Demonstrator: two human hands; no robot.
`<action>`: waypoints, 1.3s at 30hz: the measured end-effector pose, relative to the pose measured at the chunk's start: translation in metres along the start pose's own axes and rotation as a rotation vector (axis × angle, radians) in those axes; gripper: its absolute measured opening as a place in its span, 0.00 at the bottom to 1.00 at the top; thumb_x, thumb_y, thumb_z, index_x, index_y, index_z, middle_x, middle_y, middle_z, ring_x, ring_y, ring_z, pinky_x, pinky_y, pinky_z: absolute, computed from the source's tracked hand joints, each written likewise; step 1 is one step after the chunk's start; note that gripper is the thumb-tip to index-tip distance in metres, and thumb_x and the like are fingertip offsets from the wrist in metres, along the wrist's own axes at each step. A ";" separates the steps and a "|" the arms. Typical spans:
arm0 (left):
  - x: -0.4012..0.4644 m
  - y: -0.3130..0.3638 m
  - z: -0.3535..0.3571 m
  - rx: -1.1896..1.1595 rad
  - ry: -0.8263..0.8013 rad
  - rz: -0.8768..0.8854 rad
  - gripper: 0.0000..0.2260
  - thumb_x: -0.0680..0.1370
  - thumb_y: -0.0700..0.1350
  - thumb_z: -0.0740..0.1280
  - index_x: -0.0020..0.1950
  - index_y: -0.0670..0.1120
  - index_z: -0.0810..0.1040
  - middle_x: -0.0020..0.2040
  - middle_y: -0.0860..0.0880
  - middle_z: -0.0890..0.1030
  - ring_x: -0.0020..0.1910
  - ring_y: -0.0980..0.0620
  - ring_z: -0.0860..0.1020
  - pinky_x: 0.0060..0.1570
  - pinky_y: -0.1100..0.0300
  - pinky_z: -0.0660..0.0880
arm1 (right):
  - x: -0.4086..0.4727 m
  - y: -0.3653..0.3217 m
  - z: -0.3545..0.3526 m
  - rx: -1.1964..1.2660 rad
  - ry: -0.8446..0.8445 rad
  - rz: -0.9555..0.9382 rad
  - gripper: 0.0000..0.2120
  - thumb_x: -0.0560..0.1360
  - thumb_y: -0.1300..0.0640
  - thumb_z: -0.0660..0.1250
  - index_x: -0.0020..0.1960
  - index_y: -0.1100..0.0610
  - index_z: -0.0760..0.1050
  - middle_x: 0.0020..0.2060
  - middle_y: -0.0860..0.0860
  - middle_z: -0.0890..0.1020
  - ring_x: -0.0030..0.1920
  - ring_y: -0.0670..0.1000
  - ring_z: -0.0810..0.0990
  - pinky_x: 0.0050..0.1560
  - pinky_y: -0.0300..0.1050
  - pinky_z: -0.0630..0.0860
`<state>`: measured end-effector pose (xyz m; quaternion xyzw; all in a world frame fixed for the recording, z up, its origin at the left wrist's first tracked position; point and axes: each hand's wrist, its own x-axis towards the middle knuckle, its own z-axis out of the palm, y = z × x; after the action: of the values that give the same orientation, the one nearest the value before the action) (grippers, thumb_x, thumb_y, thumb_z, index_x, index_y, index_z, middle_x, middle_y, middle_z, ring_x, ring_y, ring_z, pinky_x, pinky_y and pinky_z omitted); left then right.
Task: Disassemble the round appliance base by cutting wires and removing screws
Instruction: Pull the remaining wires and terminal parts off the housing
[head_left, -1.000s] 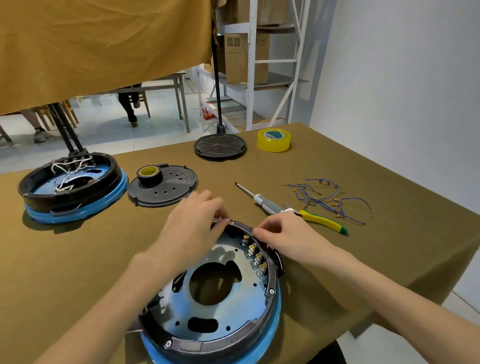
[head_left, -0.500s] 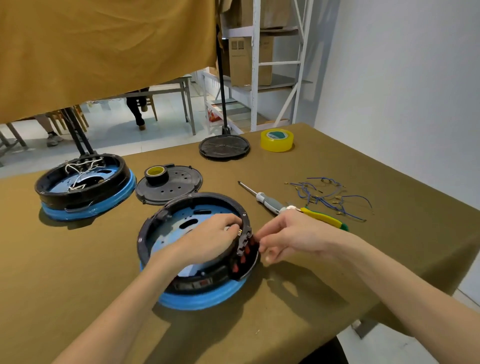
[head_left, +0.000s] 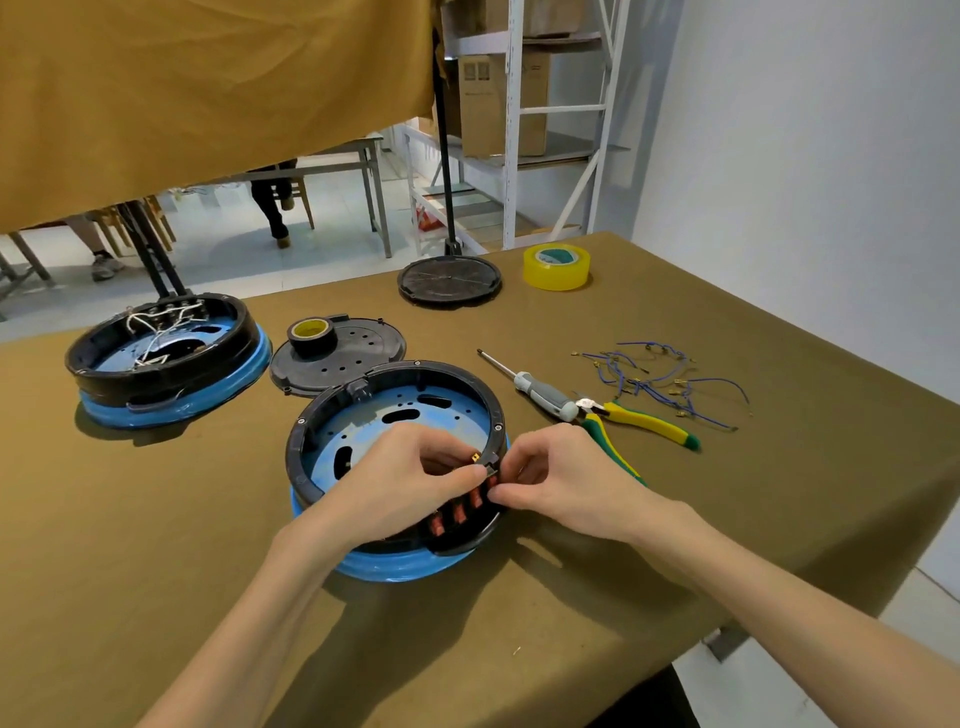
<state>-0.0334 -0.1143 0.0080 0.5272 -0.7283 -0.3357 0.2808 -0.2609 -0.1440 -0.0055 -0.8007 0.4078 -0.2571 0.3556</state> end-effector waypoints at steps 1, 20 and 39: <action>-0.001 0.000 0.000 0.016 0.004 0.026 0.05 0.80 0.52 0.71 0.52 0.58 0.87 0.46 0.62 0.87 0.49 0.63 0.84 0.50 0.66 0.81 | -0.001 0.001 0.001 0.000 0.019 -0.020 0.04 0.73 0.50 0.77 0.42 0.47 0.84 0.38 0.44 0.86 0.40 0.46 0.84 0.43 0.48 0.83; 0.004 -0.005 0.001 0.083 0.021 0.160 0.10 0.78 0.56 0.67 0.55 0.59 0.86 0.47 0.67 0.85 0.51 0.65 0.82 0.50 0.71 0.78 | 0.005 -0.001 -0.011 -0.002 -0.039 -0.138 0.03 0.79 0.55 0.73 0.48 0.47 0.85 0.40 0.42 0.86 0.41 0.46 0.86 0.43 0.39 0.81; 0.013 -0.007 0.004 0.066 0.035 0.164 0.08 0.76 0.52 0.72 0.54 0.56 0.87 0.45 0.62 0.86 0.44 0.57 0.85 0.45 0.69 0.80 | -0.008 -0.012 -0.001 -0.272 0.082 -0.174 0.09 0.79 0.47 0.69 0.47 0.52 0.84 0.36 0.44 0.81 0.39 0.47 0.79 0.37 0.42 0.75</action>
<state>-0.0361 -0.1279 0.0003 0.4808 -0.7746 -0.2781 0.3024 -0.2603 -0.1327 0.0031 -0.8625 0.3824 -0.2619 0.2033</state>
